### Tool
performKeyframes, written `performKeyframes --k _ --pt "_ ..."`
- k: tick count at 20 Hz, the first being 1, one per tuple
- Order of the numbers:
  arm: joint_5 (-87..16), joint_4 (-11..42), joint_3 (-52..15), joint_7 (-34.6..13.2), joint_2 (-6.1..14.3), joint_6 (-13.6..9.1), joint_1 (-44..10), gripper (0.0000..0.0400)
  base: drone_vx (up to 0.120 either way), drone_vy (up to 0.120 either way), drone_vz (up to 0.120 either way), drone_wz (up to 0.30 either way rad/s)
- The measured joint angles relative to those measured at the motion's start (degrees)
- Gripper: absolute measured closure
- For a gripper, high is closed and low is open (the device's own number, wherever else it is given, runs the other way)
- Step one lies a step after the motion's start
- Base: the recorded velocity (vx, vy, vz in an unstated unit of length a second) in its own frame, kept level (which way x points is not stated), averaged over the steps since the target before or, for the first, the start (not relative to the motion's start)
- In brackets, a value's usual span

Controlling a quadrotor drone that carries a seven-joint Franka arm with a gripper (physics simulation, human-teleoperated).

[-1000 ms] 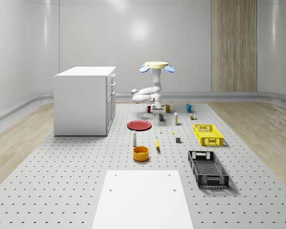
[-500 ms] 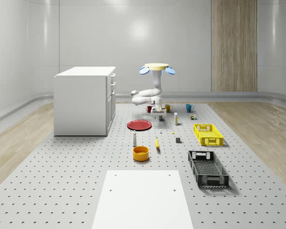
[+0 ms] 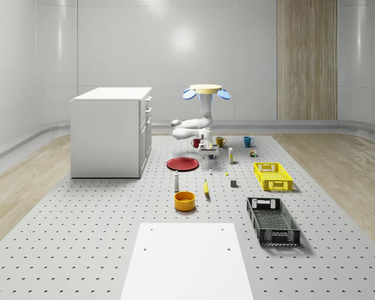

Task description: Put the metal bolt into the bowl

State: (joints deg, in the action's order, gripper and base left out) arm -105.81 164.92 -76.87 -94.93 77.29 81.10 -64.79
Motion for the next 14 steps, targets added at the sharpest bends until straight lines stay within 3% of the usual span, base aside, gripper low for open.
performKeyframes --k 1,14 --pt "0.1 0.0 0.0 0.0 0.2 0.2 0.0 0.0000 0.120 0.000 -0.120 0.000" --pt "1.1 -0.1 -0.5 -0.5 2.4 2.3 -0.6 0.0000 0.120 0.012 0.000 0.000"
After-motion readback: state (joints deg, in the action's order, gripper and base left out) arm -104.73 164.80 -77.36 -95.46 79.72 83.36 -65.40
